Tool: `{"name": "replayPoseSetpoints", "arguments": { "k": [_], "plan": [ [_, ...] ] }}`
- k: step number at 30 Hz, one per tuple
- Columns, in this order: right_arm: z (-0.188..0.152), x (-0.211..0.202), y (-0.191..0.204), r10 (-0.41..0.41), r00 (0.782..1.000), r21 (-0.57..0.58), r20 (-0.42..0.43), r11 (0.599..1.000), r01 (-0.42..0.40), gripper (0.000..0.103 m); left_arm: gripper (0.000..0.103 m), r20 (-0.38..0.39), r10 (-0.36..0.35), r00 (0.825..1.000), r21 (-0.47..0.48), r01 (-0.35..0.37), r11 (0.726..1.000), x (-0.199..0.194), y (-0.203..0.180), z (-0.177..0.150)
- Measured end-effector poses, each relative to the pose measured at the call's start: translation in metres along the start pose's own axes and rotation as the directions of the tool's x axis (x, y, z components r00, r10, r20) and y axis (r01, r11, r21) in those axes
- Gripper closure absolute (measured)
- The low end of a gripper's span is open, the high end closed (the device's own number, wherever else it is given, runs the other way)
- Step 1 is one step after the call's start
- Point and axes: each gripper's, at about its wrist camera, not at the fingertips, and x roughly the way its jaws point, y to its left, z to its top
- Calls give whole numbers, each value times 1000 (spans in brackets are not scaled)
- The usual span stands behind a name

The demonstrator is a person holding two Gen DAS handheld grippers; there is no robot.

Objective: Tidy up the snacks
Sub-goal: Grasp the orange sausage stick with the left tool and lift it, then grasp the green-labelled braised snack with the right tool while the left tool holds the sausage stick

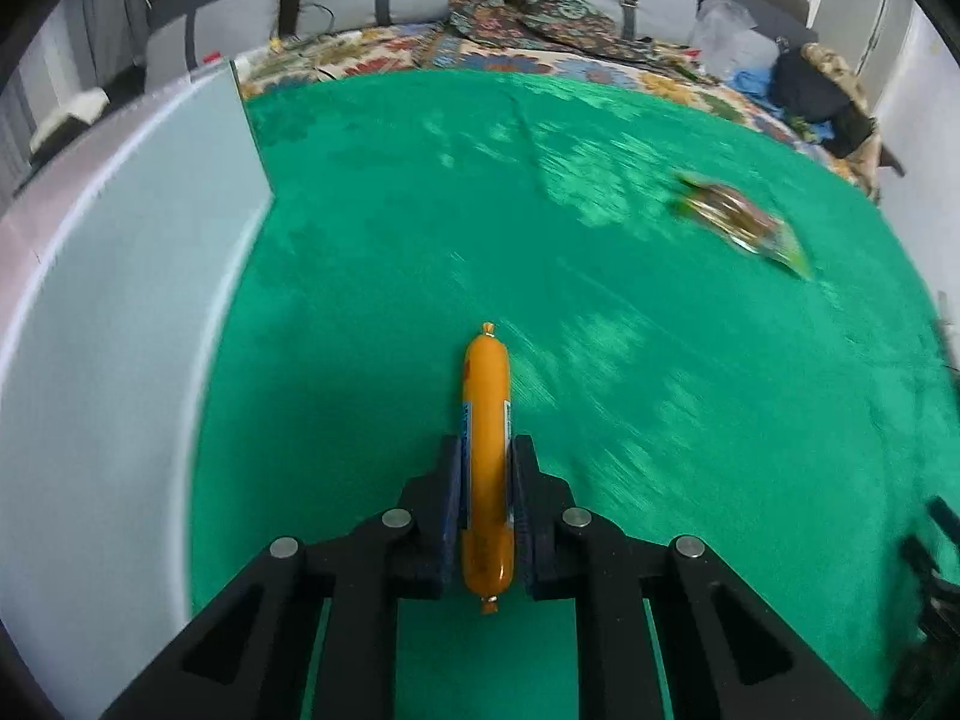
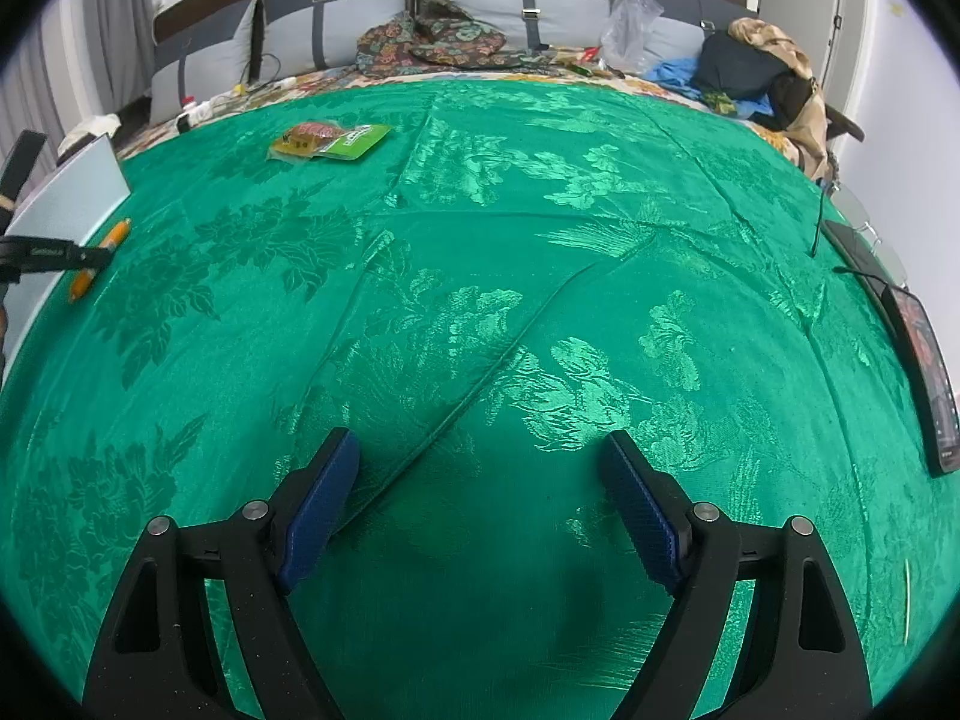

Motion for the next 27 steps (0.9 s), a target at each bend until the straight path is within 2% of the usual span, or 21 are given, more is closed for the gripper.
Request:
{"name": "replayPoseSetpoints", "arguments": {
  "k": [4,8,9,11,12,13,17,21,27],
  "plan": [
    [0,0,0,0,1000,0,0,1000,0,18,88,-12,-33,999,-23,33,999,-18,-21,-36],
    [0,0,0,1,1000,0,0,1000,-1,18,86,29,-20,999,-27,21,999,-28,-33,-57],
    [0,0,0,1,1000,0,0,1000,-1,18,82,48,-26,999,-30,28,999,-29,-33,-58],
    [0,0,0,1,1000,0,0,1000,-1,18,56,72,-60,996,-30,63,998,-28,-32,-59],
    [0,0,0,1,1000,0,0,1000,-1,18,29,80,-59,995,-27,61,998,-26,-31,-57],
    [0,0,0,1,1000,0,0,1000,-1,18,11,78,-7,997,-26,9,1000,-23,-31,-56],
    [0,1,0,1,1000,0,0,1000,-1,18,8,97,84,992,19,-86,996,-16,-30,-59],
    [-1,1,0,1,1000,0,1,1000,-1,18,0,107,100,989,-7,-100,995,-11,-26,-58],
    [0,2,0,4,1000,1,0,1000,-4,17,0,137,104,985,-9,-103,995,-10,-27,-59]
  ]
}}
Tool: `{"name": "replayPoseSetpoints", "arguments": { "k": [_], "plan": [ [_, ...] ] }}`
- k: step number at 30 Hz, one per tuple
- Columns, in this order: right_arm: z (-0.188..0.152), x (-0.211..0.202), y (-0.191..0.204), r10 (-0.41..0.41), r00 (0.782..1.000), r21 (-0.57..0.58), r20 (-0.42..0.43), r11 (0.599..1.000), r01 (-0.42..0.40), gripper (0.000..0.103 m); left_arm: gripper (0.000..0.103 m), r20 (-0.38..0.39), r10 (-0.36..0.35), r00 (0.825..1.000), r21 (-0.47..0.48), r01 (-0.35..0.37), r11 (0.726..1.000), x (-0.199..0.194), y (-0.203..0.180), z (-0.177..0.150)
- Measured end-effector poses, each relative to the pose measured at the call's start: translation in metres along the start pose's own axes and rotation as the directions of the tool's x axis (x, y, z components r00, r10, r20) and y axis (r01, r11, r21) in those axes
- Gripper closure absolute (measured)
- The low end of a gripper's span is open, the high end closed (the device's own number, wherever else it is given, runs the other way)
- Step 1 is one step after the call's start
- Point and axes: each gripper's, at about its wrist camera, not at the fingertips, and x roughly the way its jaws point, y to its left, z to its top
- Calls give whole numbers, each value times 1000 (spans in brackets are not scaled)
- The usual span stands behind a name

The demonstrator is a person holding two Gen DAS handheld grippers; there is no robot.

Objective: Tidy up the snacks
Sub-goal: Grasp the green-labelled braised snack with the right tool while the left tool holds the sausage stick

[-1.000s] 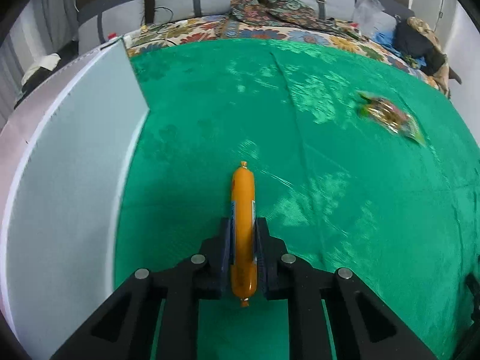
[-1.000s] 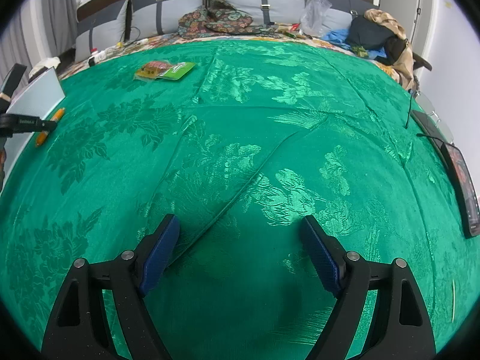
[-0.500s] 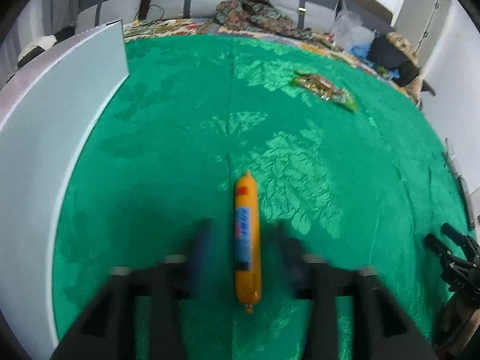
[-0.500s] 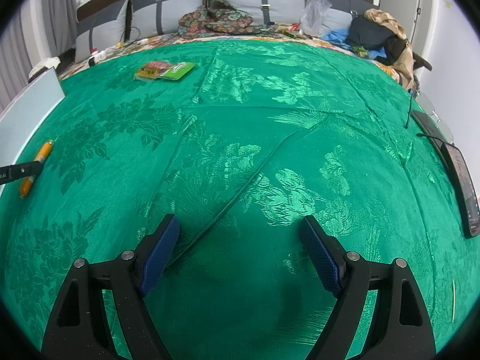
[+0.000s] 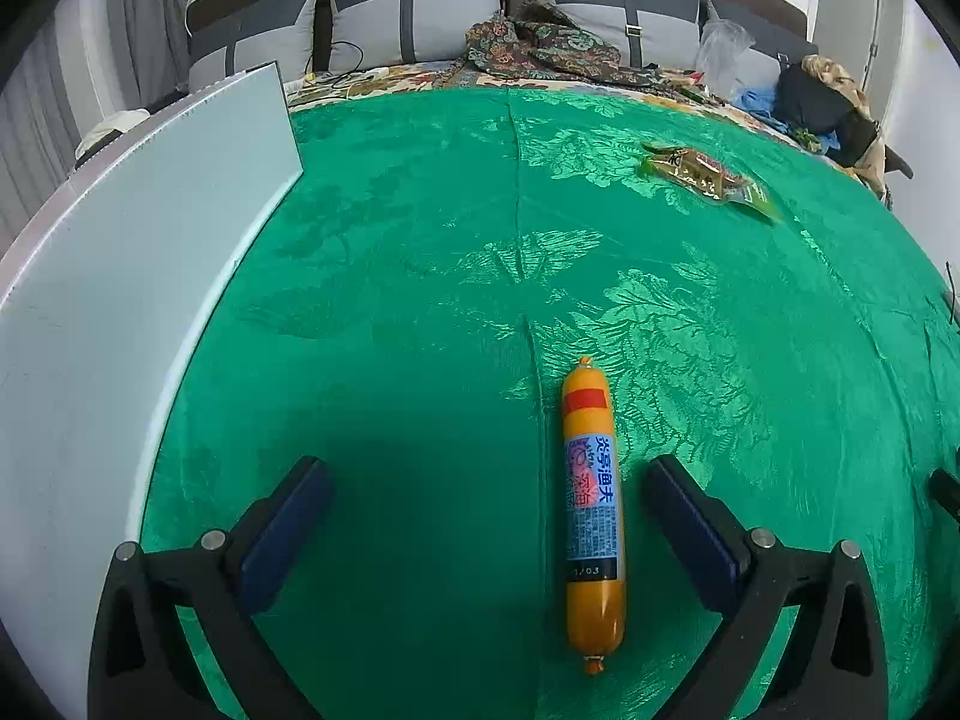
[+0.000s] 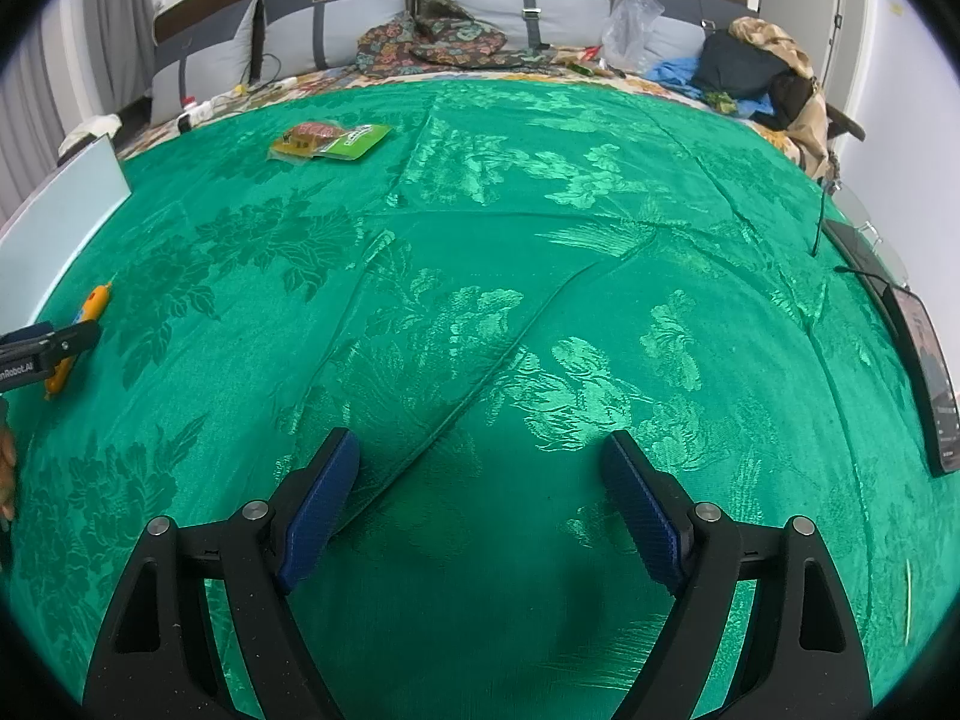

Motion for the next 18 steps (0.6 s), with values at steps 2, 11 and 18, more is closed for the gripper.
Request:
{"name": "replayPoseSetpoints", "arguments": {
  "k": [2,11,18],
  "plan": [
    [0,0,0,5,1000,-1,-2,1000,-5,15,0,0,-4,1000,-1,4,1000,1,0,1],
    [122,37,36,245,968,-201,52,952,-230,17,0,0,-7,1000,0,7,1000,2,0,2],
    [222,131,122,225,968,-443,-112,860,-251,17,0,1,-7,1000,-1,7,1000,2,-1,1]
  ]
}}
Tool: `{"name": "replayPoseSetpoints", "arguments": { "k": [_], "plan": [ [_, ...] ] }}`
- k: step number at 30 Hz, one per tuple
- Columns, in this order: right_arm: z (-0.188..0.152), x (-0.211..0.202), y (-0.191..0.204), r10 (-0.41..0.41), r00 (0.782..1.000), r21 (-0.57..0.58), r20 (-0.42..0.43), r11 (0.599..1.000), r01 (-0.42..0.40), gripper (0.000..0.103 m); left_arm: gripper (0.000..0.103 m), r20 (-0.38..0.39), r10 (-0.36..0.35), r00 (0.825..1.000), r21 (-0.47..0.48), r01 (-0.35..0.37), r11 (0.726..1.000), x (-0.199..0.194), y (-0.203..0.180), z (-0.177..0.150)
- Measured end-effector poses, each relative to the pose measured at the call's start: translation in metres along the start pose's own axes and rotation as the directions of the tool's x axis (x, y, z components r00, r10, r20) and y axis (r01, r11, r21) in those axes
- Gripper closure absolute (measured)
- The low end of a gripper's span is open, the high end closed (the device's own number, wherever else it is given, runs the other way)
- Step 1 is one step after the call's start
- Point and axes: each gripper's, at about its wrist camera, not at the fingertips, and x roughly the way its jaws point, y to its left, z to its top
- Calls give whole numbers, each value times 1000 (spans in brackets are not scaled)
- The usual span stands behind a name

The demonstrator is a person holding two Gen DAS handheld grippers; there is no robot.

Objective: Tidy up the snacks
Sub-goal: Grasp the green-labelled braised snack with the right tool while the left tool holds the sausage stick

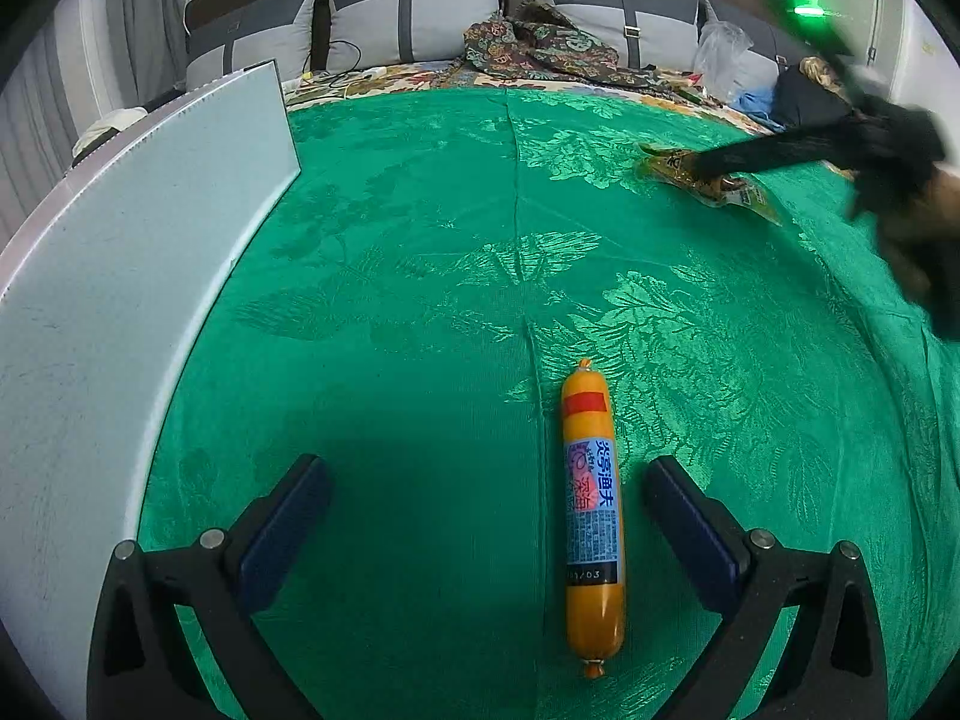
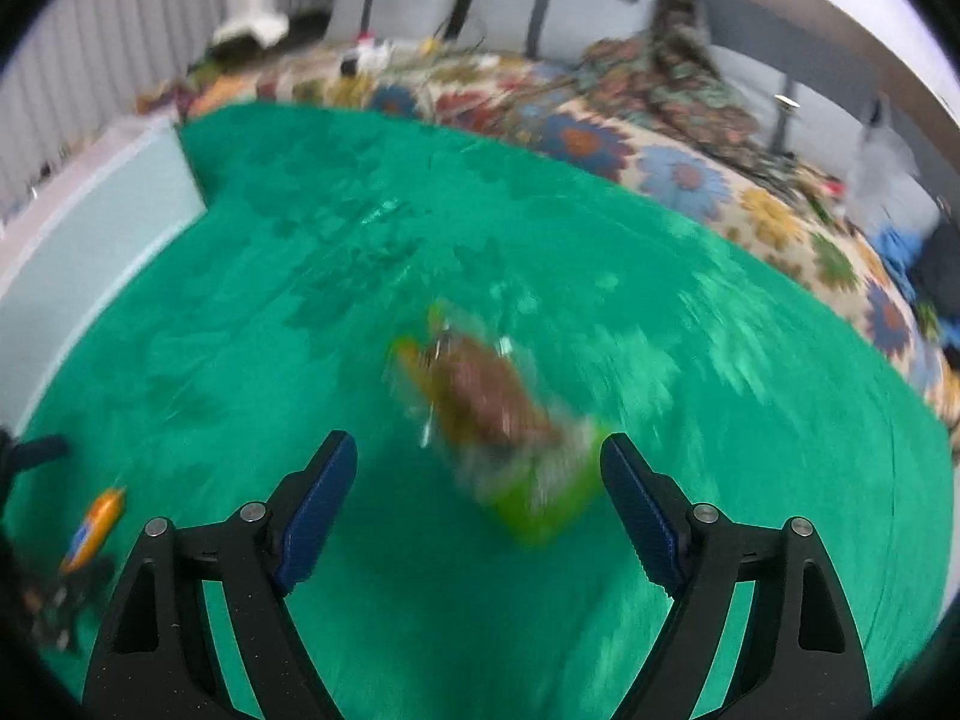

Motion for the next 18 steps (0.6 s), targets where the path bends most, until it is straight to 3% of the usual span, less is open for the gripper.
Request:
{"name": "replayPoseSetpoints", "arguments": {
  "k": [3,5,6,7,9,14,18],
  "plan": [
    [18,39,-4,-34,998,32,-61,999,36,18,0,0,-1,1000,0,1,1000,0,0,0],
    [19,53,-19,64,995,150,-79,987,-51,19,0,0,-1,1000,0,1,1000,0,0,0],
    [19,50,-22,60,996,174,-62,984,-48,33,0,0,-1,1000,-1,1,1000,0,-1,0],
    [17,46,-25,54,997,196,-51,980,-43,57,0,0,-1,1000,-1,1,1000,0,-1,0],
    [8,36,-35,96,994,281,-58,957,-76,64,0,0,0,1000,0,0,1000,1,-2,1],
    [-43,-3,-36,124,988,408,-93,910,-76,66,0,1,2,1000,0,-2,1000,1,-2,0],
    [-120,-52,-1,86,993,399,-75,916,-49,65,0,1,2,1000,1,-2,1000,1,-2,1]
  ]
}}
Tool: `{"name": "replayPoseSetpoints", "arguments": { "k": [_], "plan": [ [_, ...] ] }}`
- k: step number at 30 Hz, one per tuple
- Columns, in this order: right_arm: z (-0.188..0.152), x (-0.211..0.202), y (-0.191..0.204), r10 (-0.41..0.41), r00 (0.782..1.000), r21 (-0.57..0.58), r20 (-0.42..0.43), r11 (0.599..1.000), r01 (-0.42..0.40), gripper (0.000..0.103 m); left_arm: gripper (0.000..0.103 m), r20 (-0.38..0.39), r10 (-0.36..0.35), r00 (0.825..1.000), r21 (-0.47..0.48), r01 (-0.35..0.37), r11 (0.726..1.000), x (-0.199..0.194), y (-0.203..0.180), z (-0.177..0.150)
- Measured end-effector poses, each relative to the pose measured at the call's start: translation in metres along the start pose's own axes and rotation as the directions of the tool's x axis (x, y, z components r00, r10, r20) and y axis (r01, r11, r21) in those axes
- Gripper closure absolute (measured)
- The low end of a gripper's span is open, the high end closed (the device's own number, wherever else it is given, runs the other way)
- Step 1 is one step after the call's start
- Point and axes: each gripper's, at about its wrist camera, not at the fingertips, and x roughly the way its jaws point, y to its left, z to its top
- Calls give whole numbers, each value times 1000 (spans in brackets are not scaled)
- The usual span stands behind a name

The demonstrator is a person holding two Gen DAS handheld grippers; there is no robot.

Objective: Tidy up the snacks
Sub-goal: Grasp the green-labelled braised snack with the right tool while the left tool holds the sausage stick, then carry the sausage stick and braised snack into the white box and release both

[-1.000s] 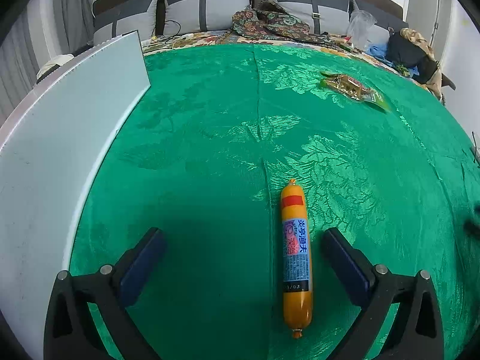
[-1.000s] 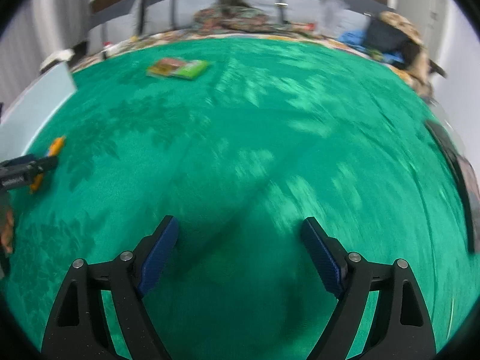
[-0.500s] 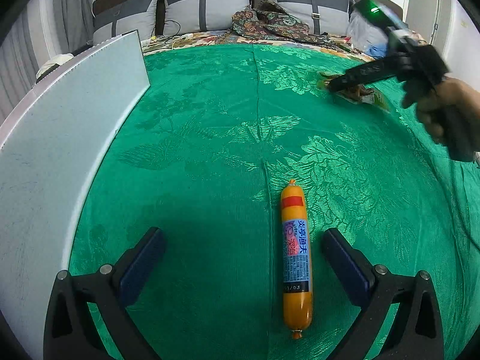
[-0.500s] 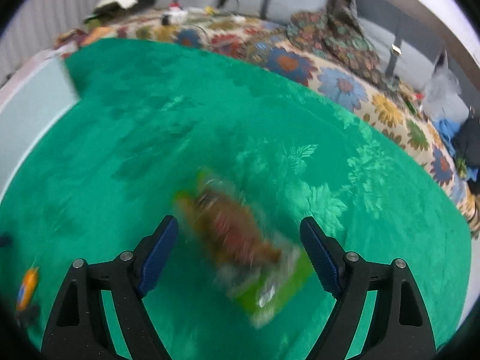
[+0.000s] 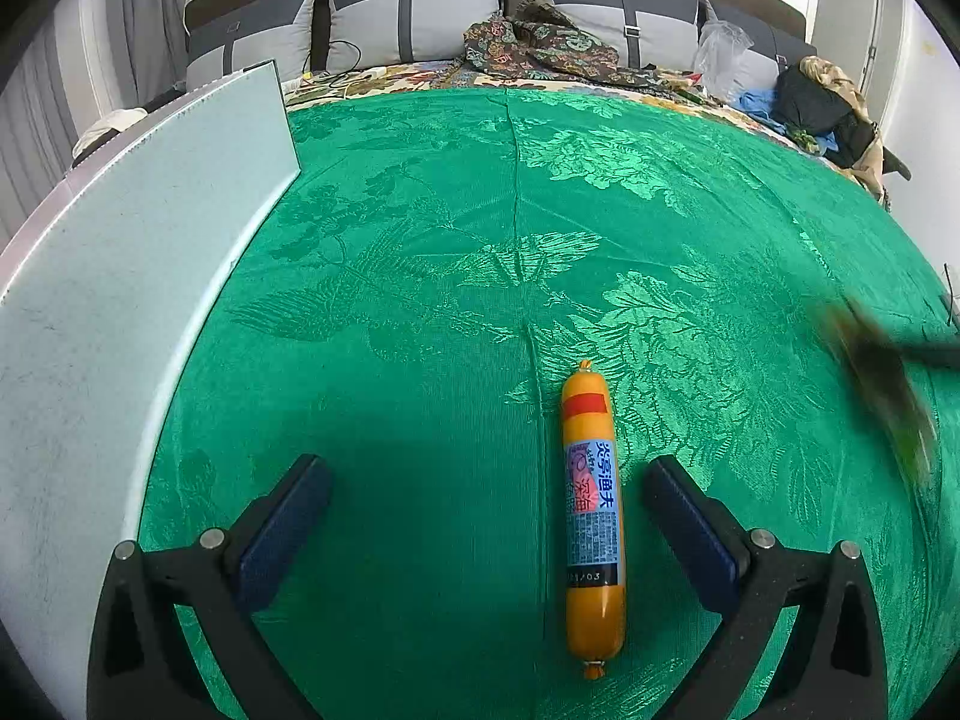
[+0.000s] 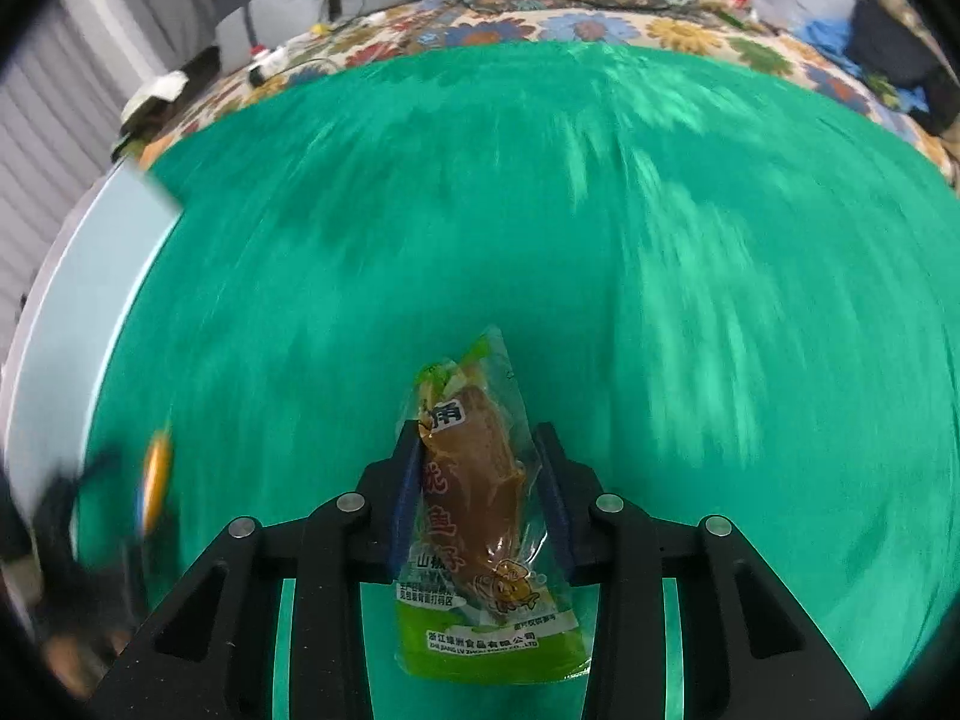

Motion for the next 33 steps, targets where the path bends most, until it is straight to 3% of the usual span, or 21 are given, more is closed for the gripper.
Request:
{"name": "replayPoseSetpoints", "arguments": {
  "k": [2,6,8,10,11,14,15,16,17,21,22,23,26,28,31,33],
  "plan": [
    [-57,-25,5,-23,998,-1,56,1000,23,64,0,0,0,1000,0,0,1000,0,1,0],
    [-134,-59,11,-78,985,42,157,997,72,61,0,-3,2,1000,2,-2,1000,-1,1,0],
    [-149,-67,9,-53,985,72,164,997,41,55,0,-54,-6,998,22,8,1000,-1,-1,3],
    [-150,-72,1,-9,992,89,125,996,-2,35,3,-97,-1,995,42,5,999,-3,-5,5],
    [-147,-76,-7,5,995,110,95,994,-16,33,5,-98,-1,995,47,5,999,-3,-6,4],
    [-136,-86,-25,26,997,141,68,989,-35,33,27,-90,-34,995,51,39,998,-10,-14,2],
    [-135,-88,-25,28,999,129,46,991,-34,33,48,-80,-51,995,77,58,995,-14,-21,2],
    [-132,-88,-21,29,999,105,25,994,-32,33,77,-80,-61,995,99,68,993,-16,-26,2],
    [-127,-86,-10,24,1000,61,-6,998,-24,33,86,-88,-58,994,124,69,990,-17,-32,3],
    [-128,-60,18,-29,993,-38,-114,999,24,35,88,-116,-100,988,122,114,986,-29,-36,-8],
    [-129,-53,21,-58,990,-46,-132,998,52,45,88,-111,-106,988,115,119,986,-35,-32,-14],
    [-129,-55,24,-111,989,-50,-99,993,107,63,88,-105,-115,988,105,126,987,-40,-30,-18],
    [-132,-65,12,-7,995,96,-99,995,16,68,88,-79,-169,982,24,171,985,-59,-9,-36],
    [-136,-74,9,11,997,125,-73,992,-2,72,88,-54,-206,977,-26,205,978,-73,2,-49],
    [-141,-86,-2,126,992,239,-17,964,-118,72,88,-22,-233,972,-68,231,971,-93,9,-62],
    [-143,-92,-2,152,988,269,6,952,-147,72,88,-1,-250,968,-102,248,963,-105,14,-67]
  ]
}}
